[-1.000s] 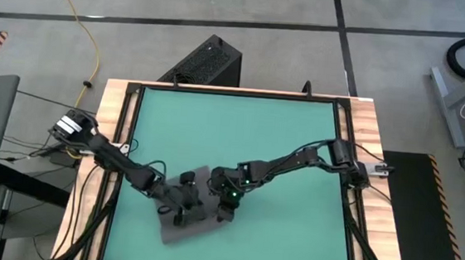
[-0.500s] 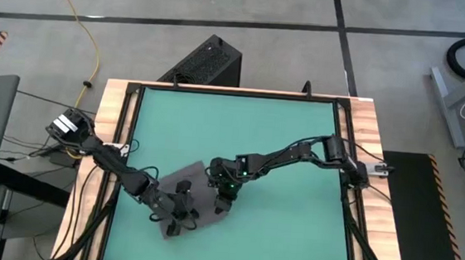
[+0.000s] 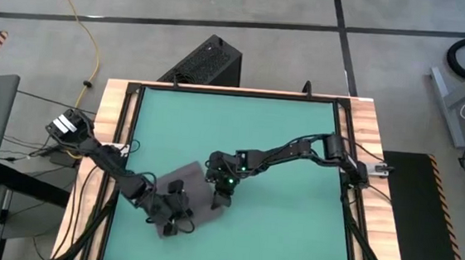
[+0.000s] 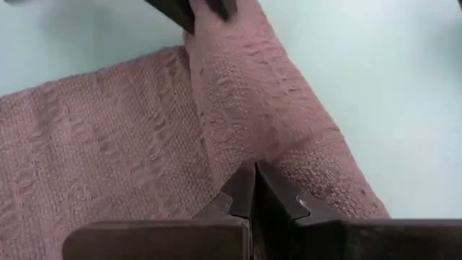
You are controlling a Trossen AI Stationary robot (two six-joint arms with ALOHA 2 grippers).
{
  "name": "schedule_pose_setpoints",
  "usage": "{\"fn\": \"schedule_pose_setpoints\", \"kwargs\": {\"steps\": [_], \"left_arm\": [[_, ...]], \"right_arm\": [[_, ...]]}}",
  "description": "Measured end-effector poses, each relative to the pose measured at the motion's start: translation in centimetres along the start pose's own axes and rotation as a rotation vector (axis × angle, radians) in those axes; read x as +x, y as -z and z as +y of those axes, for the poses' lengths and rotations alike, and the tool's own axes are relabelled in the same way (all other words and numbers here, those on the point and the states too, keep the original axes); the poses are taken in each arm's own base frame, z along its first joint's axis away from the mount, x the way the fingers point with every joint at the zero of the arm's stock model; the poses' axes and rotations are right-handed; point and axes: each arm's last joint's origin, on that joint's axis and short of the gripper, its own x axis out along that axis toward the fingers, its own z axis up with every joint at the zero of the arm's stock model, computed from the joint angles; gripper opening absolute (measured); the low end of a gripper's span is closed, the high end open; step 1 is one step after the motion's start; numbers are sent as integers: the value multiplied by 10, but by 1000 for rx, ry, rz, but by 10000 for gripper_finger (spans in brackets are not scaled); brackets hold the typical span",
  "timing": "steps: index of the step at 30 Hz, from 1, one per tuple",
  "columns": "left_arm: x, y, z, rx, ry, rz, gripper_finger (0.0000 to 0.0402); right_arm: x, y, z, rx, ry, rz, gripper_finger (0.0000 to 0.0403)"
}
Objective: Roll towel
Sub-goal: Roll the gray towel
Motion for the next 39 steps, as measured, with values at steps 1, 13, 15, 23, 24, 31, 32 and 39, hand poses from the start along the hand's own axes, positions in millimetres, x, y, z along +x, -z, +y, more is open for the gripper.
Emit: {"fn": "schedule_pose_setpoints", "kwargs": {"steps": [1, 13, 15, 23, 24, 31, 32, 39], "left_arm": [[-1, 1, -1, -1, -3, 7, 0], [10, 21, -6, -22, -32, 66, 0], [9, 21, -7, -25, -30, 67, 0], [10, 21, -7, -25, -28, 70, 0], [10, 21, -7, -25, -27, 71, 0], [8, 25, -9, -51, -30, 79, 0], [7, 26, -10, -47, -33, 78, 0], [3, 33, -12, -48, -89, 81, 0]], "right_arm": [[-3, -4, 2, -21, -6, -14, 115], [-23, -34, -8, -339, 304, -293, 148], [-23, -38, -9, -405, 367, -341, 143], [-8, -36, -25, -508, 467, -351, 111], [-6, -37, -29, -518, 503, -353, 106], [5, -31, -43, -517, 746, -256, 44], [5, -29, -42, -507, 773, -234, 32], [-1, -14, -38, -357, 851, -109, 25]]}}
